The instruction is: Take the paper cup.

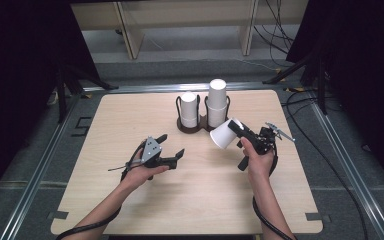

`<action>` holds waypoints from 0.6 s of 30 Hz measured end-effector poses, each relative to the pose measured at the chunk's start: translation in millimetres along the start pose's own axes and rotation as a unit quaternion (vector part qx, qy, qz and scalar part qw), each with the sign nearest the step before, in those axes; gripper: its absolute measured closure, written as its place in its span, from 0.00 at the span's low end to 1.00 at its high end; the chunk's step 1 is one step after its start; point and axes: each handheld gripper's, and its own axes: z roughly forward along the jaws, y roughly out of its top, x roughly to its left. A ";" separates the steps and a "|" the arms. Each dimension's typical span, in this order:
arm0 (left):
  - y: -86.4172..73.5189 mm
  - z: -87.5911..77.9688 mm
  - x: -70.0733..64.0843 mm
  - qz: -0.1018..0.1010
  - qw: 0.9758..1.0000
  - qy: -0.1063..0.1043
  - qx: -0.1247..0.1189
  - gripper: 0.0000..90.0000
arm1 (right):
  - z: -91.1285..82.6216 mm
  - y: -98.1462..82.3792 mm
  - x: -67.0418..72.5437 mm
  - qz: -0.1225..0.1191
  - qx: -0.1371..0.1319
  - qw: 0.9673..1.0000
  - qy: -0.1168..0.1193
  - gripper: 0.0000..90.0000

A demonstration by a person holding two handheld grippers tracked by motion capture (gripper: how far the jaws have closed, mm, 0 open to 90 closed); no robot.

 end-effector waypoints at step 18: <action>8.3 6.2 -9.3 0.003 1.000 -0.012 0.004 0.17 | -10.1 -3.1 -11.7 0.064 -0.011 0.998 0.010 0.40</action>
